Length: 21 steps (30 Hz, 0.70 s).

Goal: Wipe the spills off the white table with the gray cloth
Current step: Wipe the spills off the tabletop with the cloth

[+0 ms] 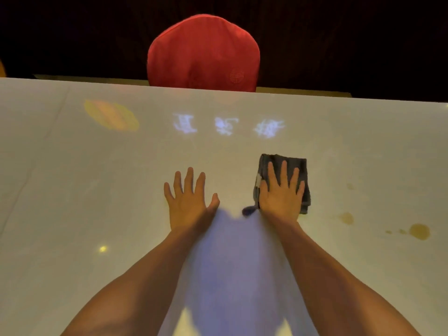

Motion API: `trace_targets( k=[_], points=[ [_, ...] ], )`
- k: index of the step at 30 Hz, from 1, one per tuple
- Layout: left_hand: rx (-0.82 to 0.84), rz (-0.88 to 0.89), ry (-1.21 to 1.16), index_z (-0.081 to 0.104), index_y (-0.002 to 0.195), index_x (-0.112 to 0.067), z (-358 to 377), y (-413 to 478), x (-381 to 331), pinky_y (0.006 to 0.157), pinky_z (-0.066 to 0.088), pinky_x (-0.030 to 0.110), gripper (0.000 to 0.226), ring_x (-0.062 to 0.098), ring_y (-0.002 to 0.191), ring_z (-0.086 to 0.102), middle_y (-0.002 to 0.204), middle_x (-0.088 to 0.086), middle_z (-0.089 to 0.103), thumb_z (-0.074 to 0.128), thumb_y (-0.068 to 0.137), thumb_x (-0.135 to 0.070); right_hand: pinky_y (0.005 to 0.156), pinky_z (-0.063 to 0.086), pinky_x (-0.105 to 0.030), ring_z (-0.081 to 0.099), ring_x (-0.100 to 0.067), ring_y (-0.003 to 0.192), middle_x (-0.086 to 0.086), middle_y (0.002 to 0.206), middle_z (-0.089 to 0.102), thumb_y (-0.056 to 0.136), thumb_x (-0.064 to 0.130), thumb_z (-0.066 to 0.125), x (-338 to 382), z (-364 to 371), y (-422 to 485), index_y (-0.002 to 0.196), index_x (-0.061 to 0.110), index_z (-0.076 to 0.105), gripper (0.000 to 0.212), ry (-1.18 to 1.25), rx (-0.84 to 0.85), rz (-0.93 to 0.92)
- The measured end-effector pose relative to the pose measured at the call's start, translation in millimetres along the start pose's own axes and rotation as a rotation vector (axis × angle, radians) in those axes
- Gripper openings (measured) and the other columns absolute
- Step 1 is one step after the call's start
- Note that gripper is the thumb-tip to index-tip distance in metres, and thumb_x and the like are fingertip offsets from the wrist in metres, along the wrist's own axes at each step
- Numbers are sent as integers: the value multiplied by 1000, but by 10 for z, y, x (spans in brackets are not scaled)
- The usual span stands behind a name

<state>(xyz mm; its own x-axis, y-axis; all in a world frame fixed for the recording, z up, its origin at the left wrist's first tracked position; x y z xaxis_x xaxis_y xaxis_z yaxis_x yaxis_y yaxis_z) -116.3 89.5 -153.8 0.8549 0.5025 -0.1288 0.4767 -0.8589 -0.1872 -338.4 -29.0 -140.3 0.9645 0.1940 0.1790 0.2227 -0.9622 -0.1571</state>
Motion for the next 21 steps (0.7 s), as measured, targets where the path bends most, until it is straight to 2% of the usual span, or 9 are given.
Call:
trace_targets(
  k=[4, 6, 8, 11, 13, 15, 17, 19, 21],
  points=[
    [-16, 14, -35, 19, 154, -31, -42, -9, -13, 121, 2, 60, 73, 35, 153, 1, 167, 5, 11, 17, 91, -66, 120, 19, -58, 22, -40, 149, -8, 161, 30, 100, 43, 36, 848, 155, -584, 152, 29, 37, 53, 24, -45, -311],
    [-4, 16, -36, 16, 156, -30, -54, -20, -25, 121, -1, 61, 72, 35, 153, -2, 168, 6, 7, 17, 93, -65, 118, 22, -59, 22, -40, 149, -8, 161, 30, 100, 41, 37, 880, 142, -632, 152, 28, 37, 53, -12, -17, -488],
    [29, 17, -28, 9, 157, -30, -26, -26, -29, 121, -4, 60, 71, 35, 153, -8, 168, 6, 0, 18, 95, -64, 121, 16, -54, 16, -35, 151, -3, 164, 23, 100, 38, 37, 766, 124, -519, 154, 32, 28, 55, -101, 9, -636],
    [59, 17, -26, 0, 157, -31, -13, -58, -42, 122, -6, 58, 70, 33, 152, -15, 167, 4, -10, 19, 97, -62, 124, 0, -48, -1, -27, 154, 6, 167, 1, 101, 43, 29, 442, 111, -128, 156, 42, 6, 59, -88, 98, -489],
    [80, -15, -49, -2, 157, -30, 10, -84, -28, 123, -5, 55, 69, 32, 152, -16, 167, 5, -13, 20, 98, -59, 124, -2, -51, -8, -30, 153, 1, 167, -4, 102, 47, 22, 390, 66, 123, 156, 40, -2, 59, -60, 73, -315],
    [89, -55, -53, 0, 158, -24, 28, -180, -15, 124, -4, 53, 70, 34, 152, -14, 166, 9, -14, 21, 99, -56, 122, -3, -55, -12, -34, 152, -2, 167, -9, 102, 49, 17, 581, 76, 256, 156, 39, -7, 60, -52, 109, -264],
    [33, -78, -100, 15, 157, -16, -29, -339, -37, 124, 6, 54, 72, 39, 153, 0, 166, 16, 0, 31, 99, -53, 122, -5, -57, -15, -36, 151, -2, 167, -12, 103, 50, 15, 917, 126, 279, 156, 38, -8, 59, -78, 156, -346],
    [-123, -107, -136, 39, 149, -7, -144, -534, -41, 118, 27, 59, 70, 43, 147, 26, 159, 23, 28, 48, 94, -50, 121, -8, -56, -17, -36, 151, -2, 167, -12, 103, 51, 14, 1335, 213, 197, 156, 38, -6, 58, -114, 196, -523],
    [-175, -155, -132, 49, 142, -4, -132, -671, -61, 112, 36, 60, 67, 43, 141, 38, 151, 23, 43, 56, 90, -47, 120, -10, -56, -18, -37, 150, -2, 167, -13, 103, 51, 15, 1749, 308, 96, 156, 38, -5, 57, -131, 250, -705]
  ],
)
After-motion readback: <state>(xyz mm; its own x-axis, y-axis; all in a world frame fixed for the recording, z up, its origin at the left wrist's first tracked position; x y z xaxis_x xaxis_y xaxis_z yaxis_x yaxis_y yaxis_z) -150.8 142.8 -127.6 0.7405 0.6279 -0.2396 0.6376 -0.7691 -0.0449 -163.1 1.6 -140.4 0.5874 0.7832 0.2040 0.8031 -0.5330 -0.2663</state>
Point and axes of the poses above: each hand's wrist, its own y-axis towards the middle knuckle, its own z-axis out of the palm, x = y × z, the point moved 9 cm from there along y, towards the middle knuckle
